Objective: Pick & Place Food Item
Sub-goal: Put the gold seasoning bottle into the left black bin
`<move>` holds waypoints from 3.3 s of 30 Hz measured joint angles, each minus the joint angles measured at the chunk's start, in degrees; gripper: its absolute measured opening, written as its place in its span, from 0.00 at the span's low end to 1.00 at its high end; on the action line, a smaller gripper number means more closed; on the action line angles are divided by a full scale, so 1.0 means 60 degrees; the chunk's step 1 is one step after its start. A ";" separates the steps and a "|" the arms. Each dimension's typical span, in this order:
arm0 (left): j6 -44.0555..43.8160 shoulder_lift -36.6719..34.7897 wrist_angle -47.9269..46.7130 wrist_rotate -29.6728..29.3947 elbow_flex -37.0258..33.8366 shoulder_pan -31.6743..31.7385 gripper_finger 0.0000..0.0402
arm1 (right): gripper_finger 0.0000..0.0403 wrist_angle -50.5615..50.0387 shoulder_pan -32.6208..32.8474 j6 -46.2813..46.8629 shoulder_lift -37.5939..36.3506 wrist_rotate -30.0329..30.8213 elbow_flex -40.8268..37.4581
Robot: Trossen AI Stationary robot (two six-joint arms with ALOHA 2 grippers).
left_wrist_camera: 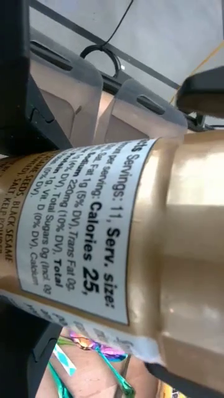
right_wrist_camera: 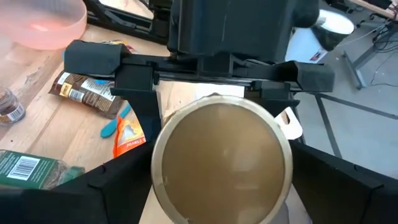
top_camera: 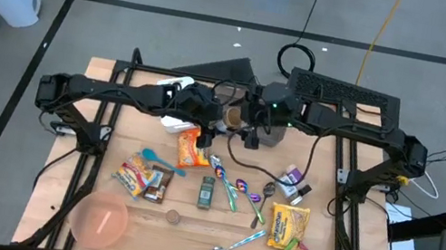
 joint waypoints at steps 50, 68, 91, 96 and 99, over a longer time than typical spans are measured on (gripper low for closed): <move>0.0058 -0.2028 -0.1993 -0.0015 -0.0007 -0.0029 0.78 | 0.67 -0.1466 -0.1101 -0.0039 -0.1272 0.0930 -0.0029; 0.0017 -0.2886 0.3599 0.1652 -0.4266 0.0212 0.72 | 0.67 -0.2303 -0.3648 -0.0237 -0.0843 0.1079 -0.0011; -0.2461 -0.2845 0.5332 0.2863 -0.4466 0.0115 0.69 | 0.67 -0.5438 -0.3959 -0.1130 0.1856 0.0329 0.3555; -0.2508 -0.2845 0.5522 0.2860 -0.4466 0.0001 0.69 | 0.67 -0.6767 -0.3542 -0.1641 0.3023 0.0323 0.5012; -0.2514 -0.2845 0.5540 0.2860 -0.4466 -0.0007 0.69 | 0.67 -0.7495 -0.3447 -0.1770 0.3734 0.0359 0.5921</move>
